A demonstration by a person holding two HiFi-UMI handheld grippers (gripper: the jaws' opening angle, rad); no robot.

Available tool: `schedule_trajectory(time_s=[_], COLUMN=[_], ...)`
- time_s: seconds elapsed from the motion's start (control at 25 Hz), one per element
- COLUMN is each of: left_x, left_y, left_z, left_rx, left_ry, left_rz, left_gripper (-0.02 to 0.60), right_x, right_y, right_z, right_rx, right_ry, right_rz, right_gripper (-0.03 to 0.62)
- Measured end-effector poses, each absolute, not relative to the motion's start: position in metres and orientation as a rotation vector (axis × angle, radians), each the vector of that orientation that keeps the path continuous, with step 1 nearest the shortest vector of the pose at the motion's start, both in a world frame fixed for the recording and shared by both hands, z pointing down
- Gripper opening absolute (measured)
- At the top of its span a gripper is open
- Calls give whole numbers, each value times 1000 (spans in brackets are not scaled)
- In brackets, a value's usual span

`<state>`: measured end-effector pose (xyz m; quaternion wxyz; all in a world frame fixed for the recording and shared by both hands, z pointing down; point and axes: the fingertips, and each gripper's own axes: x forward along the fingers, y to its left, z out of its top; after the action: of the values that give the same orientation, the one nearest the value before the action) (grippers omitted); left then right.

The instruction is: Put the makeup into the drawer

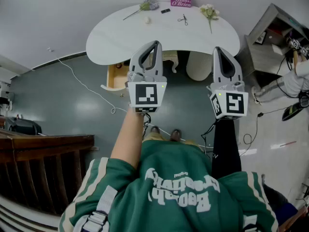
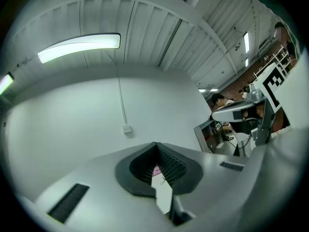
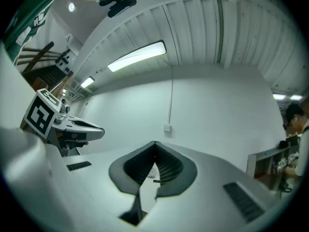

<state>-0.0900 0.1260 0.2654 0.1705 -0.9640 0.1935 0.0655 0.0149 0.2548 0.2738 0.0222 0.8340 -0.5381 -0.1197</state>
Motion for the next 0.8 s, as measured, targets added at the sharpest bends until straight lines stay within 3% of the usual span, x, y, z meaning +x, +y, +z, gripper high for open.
schedule_trajectory(time_s=[0.8], left_x=[-94], left_y=[125], left_z=[274], left_rx=[-2752], left_ry=[552], left_rz=[148], left_gripper=[14], right_x=[22], right_y=[256], right_z=[294], right_rx=[2603], right_ry=[-1687], right_rz=[-369], right_gripper=[8])
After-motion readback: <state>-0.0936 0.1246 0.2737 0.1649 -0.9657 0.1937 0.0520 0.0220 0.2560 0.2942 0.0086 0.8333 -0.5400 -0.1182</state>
